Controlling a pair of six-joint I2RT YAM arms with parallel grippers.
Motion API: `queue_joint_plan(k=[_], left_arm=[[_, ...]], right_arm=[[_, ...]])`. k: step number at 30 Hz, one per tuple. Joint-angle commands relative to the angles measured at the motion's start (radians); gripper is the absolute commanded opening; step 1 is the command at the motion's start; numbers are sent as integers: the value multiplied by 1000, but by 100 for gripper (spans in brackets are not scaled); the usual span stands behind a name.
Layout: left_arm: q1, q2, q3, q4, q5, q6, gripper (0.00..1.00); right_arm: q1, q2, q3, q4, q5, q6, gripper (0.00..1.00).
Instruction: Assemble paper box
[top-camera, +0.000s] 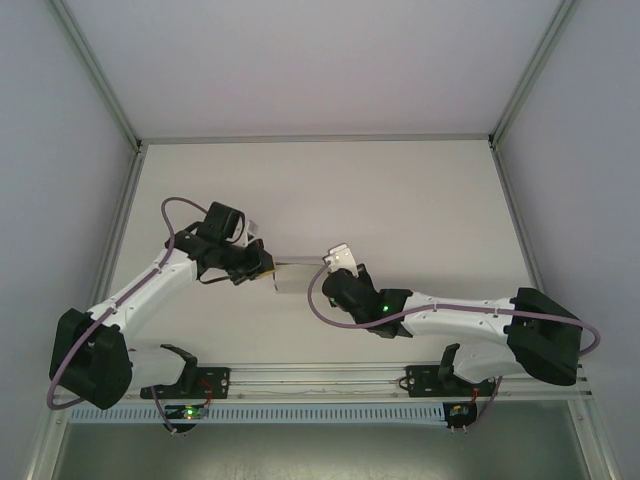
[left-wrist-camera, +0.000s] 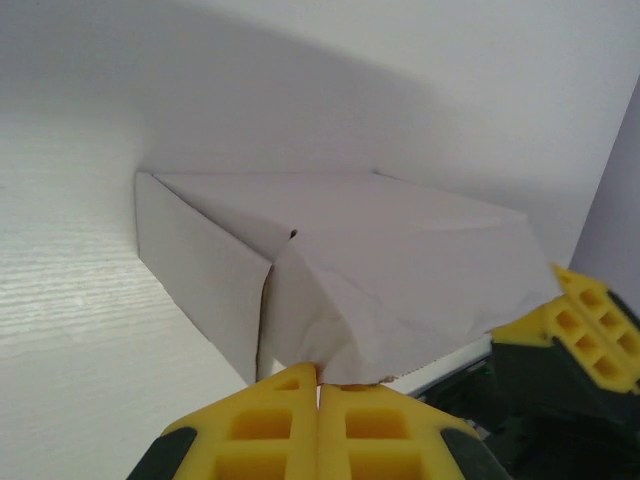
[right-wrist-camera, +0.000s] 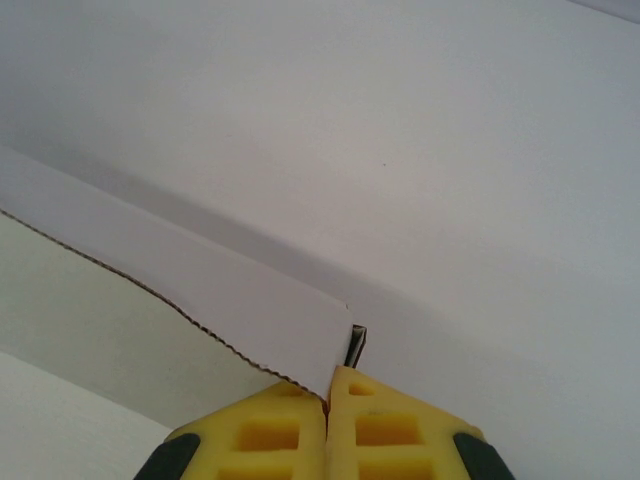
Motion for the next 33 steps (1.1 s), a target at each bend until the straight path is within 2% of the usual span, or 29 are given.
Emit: queue_joint_plan(k=[1,2,5,12,15,17,18,19,20,24,26,27,29,30,31,33], left_arm=[[-44,-26,-71,-27,-141,88,0],[-59,-30,-79,-43,-195,90,0],[-103,-39,-98,-52,-258,115,0],[-153,-12,-98,-30,-285,119,0],[-155,-14,-93,-46,-314,122,0],[-154,-26,-92,-55,-304,121,0],[-156,-39,-91,-54,-291,122,3],[-159,-61,-88,-62,-288,118,16],[-161,-88,-81,-78,-301,120,18],[-165,-214,-52,-132,-330,115,42],[-164,-265,-36,-141,-339,105,51],[-164,-282,-35,-140,-336,97,60],[-163,-296,-27,-132,-318,92,69],[-163,-293,-16,-143,-332,89,77],[-164,-286,-5,-155,-361,80,99],[-164,-264,4,-141,-397,45,100]], right_arm=[[-1,21,-65,-142,-113,-26,0],[-1,20,-67,-136,-120,-26,0],[1,11,-75,-134,-129,-20,0],[18,-18,-98,-90,-171,-38,1],[19,-27,-104,-86,-184,-33,15],[19,-44,-108,-86,-176,-29,16],[19,-56,-110,-86,-171,-24,17],[19,-72,-112,-86,-170,-28,19],[19,-87,-113,-86,-167,-28,24],[16,-146,-116,-88,-164,-35,45],[11,-177,-117,-89,-168,-40,46],[8,-190,-117,-88,-167,-39,47],[2,-218,-116,-89,-173,-43,49],[-1,-229,-117,-91,-171,-43,50],[-5,-243,-117,-90,-173,-44,52],[-10,-267,-118,-83,-175,-50,55]])
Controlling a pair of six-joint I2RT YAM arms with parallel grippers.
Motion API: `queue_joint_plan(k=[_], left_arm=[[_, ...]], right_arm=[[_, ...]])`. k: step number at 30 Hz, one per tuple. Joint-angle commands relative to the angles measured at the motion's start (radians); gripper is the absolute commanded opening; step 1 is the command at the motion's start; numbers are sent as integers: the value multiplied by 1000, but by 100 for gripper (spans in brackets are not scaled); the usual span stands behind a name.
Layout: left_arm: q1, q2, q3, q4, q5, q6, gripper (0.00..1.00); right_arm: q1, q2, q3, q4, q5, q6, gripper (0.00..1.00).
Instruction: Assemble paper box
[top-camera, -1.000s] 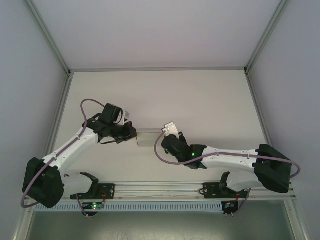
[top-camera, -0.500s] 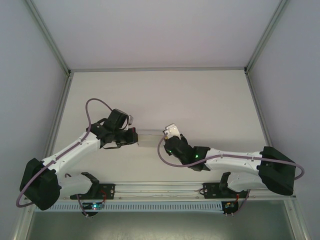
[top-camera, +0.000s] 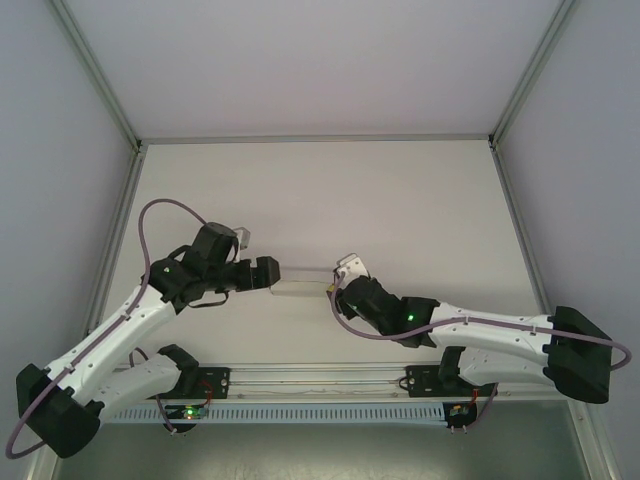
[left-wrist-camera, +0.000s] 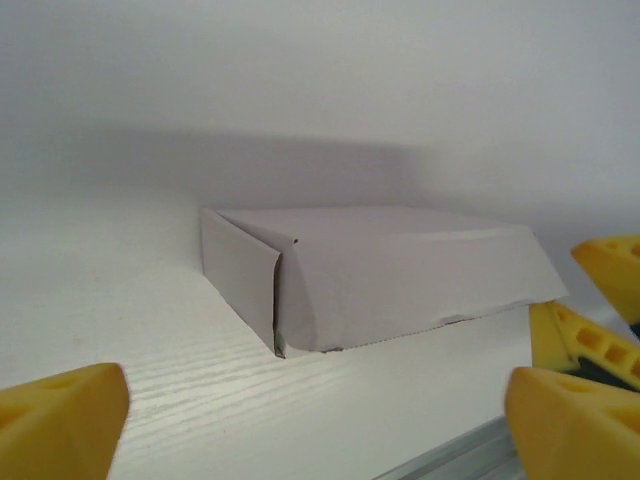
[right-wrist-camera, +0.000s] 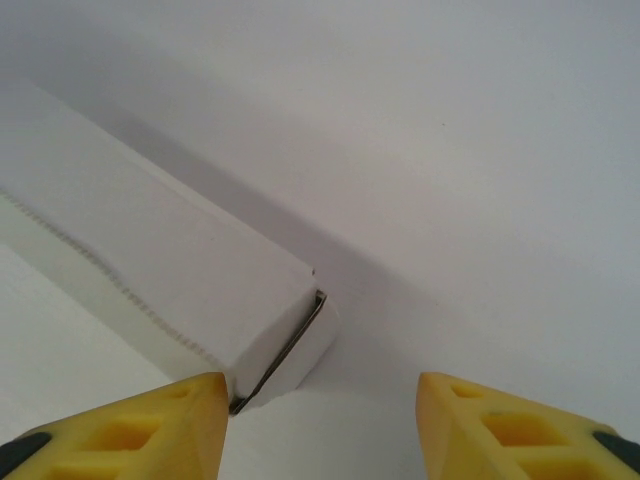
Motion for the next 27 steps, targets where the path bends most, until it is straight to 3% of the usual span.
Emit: queue_joint_plan(k=[1,4,9,17,27], left_arm=[[-8,35,28,0,-43,-48,100],[-9,95,18,96,20,-80,100],[3,167,42,128,-30,-87,100],[19,157,8,219,-48,-131,100],[52,166,-70,307,-60,-134,100]], right_arm=[[-19,-48,-15,-9,-13,-15,56],[-37,-73,-10,0,-42,-20,65],[-79,-84,13,18,-72,-15,69],[-159,-28,76,33,-88,51,78],[-232,73,115,77,-152,103,75]])
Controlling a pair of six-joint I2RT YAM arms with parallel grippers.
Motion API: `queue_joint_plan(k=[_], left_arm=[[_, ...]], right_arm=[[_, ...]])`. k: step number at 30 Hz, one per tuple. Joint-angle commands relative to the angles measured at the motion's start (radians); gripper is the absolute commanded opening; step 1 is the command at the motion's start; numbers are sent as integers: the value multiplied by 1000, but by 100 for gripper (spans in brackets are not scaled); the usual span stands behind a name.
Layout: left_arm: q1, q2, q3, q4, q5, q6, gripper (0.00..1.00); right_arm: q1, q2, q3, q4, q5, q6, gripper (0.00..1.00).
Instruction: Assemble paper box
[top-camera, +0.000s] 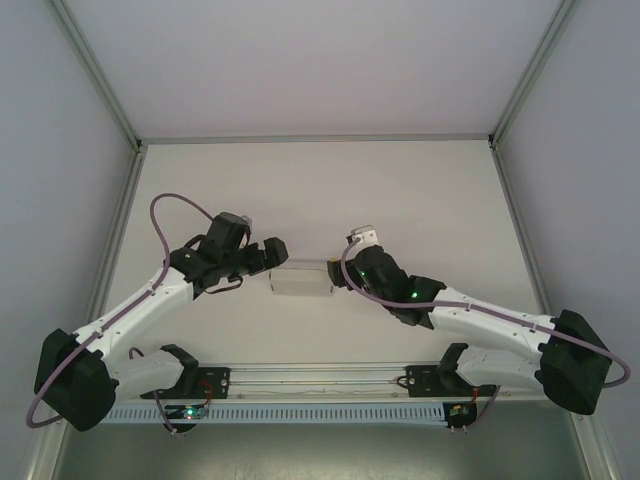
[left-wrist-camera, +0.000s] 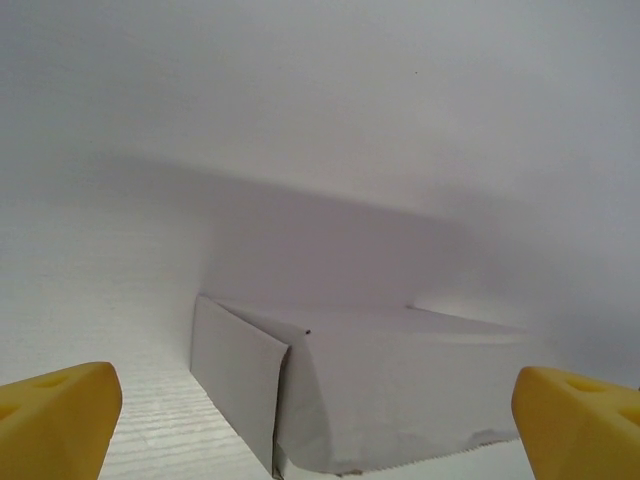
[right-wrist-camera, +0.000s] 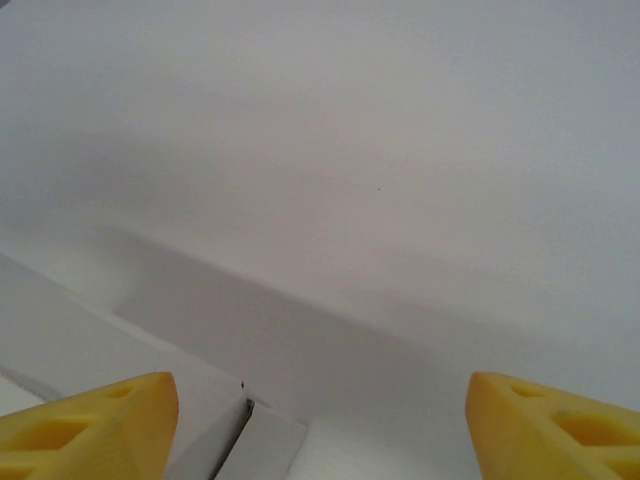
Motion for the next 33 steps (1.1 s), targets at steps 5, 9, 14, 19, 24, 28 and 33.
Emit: queue_joint_plan(k=[5,9,14,19,24,28,33], left_arm=[[13,5,-73,113,13,-2,95],[13,8,-113,154,32,-11,94],[13,3,-133,183,55,-8,93],[13,3,-139,179,63,-6,93],[13,7,-141,174,55,-2,92],[13,10,-148,171,43,2,91],[31,18,-158,191,62,0,90]], right_arm=[[-22,86,29,37,-74,44,71],[-25,113,17,37,-105,67,64],[-25,144,-59,71,-108,132,54],[-25,202,-129,75,-112,210,51],[-25,228,-200,100,-111,260,44],[-24,240,-224,90,-106,273,41],[-24,290,-229,86,-123,275,37]])
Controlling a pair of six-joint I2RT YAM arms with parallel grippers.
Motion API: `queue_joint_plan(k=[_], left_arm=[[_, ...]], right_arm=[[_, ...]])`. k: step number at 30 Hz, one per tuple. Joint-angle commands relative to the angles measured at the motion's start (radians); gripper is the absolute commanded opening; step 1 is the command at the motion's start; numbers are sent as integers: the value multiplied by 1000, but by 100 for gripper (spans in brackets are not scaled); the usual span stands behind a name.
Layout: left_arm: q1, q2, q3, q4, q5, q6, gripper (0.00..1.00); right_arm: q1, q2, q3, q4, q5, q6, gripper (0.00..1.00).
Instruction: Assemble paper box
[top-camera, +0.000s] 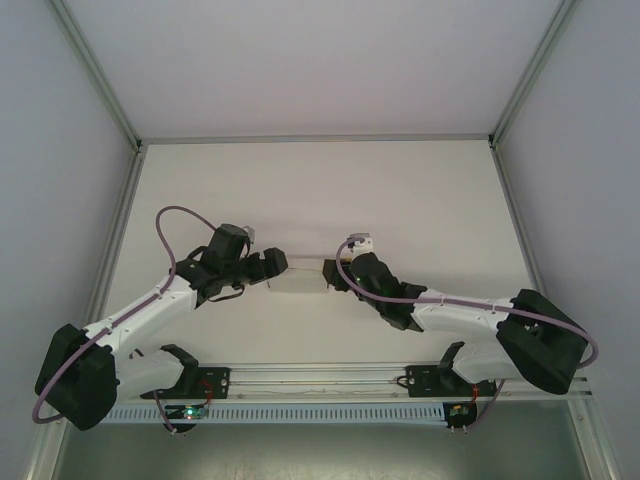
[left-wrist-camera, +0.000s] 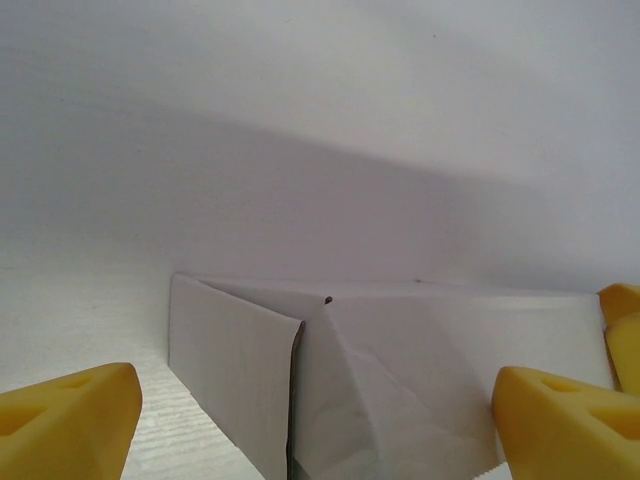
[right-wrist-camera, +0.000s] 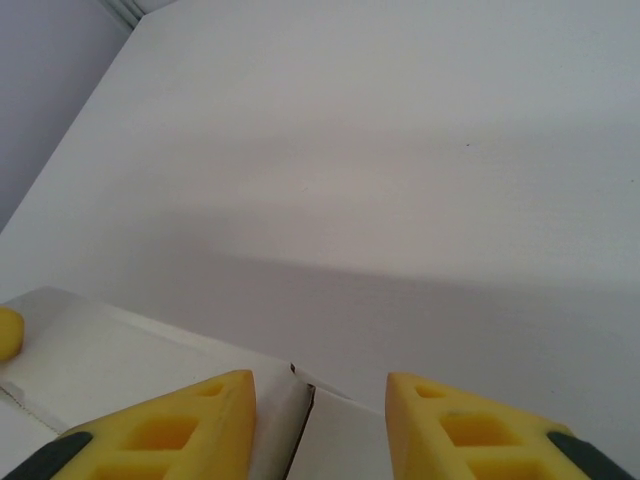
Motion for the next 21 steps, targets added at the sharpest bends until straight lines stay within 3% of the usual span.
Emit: queue_joint_plan(k=[1,17,21], left_arm=[[22,11,-24,35,13,5,90],[50,-35,-62,75,48,-6,89],[61,-28,-53,87,60,-13,89]], right_arm=[[-5,111,-89,-329,-9,-12,36],[85,156,-74,-422,172,-152,19],[92,194,-54,-427,176,-173,9]])
